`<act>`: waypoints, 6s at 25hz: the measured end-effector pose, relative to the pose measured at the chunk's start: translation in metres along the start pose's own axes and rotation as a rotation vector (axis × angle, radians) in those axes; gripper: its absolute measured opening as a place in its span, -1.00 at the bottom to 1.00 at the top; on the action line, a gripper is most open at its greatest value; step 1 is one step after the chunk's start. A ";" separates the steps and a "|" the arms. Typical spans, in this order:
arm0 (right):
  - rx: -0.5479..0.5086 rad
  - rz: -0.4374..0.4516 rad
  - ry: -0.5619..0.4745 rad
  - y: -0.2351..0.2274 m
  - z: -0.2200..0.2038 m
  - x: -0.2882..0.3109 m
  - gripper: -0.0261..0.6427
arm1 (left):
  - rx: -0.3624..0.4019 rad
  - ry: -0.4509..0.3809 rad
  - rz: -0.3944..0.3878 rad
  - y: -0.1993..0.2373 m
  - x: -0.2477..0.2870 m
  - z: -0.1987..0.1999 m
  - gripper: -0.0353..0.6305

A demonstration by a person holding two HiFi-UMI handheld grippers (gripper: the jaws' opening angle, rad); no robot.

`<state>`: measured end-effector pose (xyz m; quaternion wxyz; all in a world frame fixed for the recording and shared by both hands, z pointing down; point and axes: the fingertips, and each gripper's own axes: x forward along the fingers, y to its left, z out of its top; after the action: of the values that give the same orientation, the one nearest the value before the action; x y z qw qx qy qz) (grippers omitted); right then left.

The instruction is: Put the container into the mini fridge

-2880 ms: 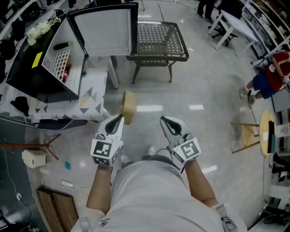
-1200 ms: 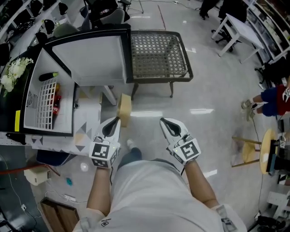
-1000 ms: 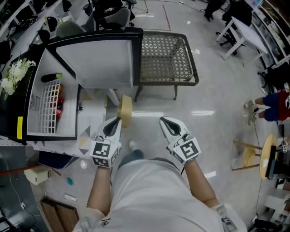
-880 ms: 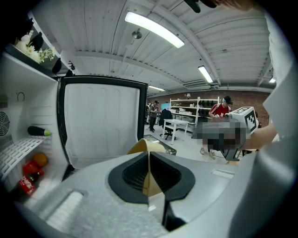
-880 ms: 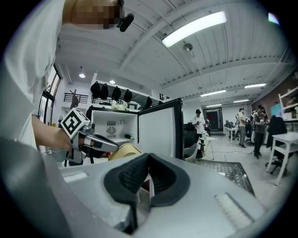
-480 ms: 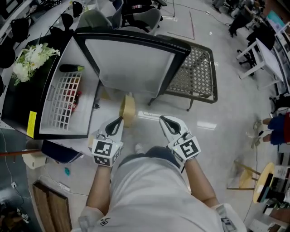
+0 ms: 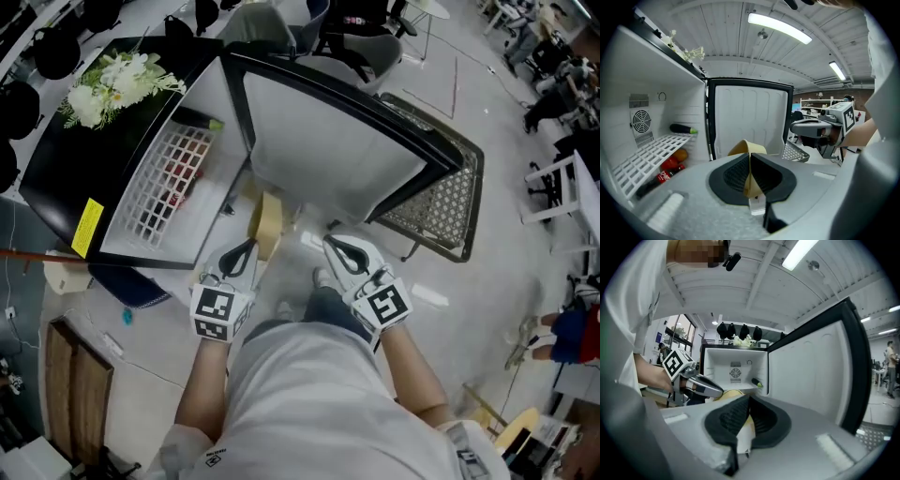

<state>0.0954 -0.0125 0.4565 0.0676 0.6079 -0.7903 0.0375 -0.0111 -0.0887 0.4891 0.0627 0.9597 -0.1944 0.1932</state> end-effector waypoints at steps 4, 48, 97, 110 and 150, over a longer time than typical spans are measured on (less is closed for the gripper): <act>-0.010 0.105 -0.003 -0.008 0.005 0.028 -0.91 | -0.029 -0.016 0.090 0.017 0.000 0.011 -0.83; -0.111 0.634 -0.083 0.023 0.062 0.142 -0.91 | 0.022 -0.064 0.763 0.120 -0.099 0.092 -0.83; -0.096 0.447 -0.014 -0.038 0.035 0.130 -0.91 | 0.112 0.216 0.669 0.197 0.027 0.028 -0.82; -0.113 0.421 0.003 -0.043 0.030 0.130 -0.91 | 0.132 0.248 0.687 0.225 0.030 0.026 -0.82; -0.101 0.583 -0.026 -0.015 0.036 0.125 -0.91 | 0.010 -0.012 0.673 0.146 -0.009 0.059 -0.87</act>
<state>0.0765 -0.1406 0.4395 0.0739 0.3517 -0.9332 0.0081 -0.0560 -0.2307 0.4379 -0.0103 0.8431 -0.4998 0.1983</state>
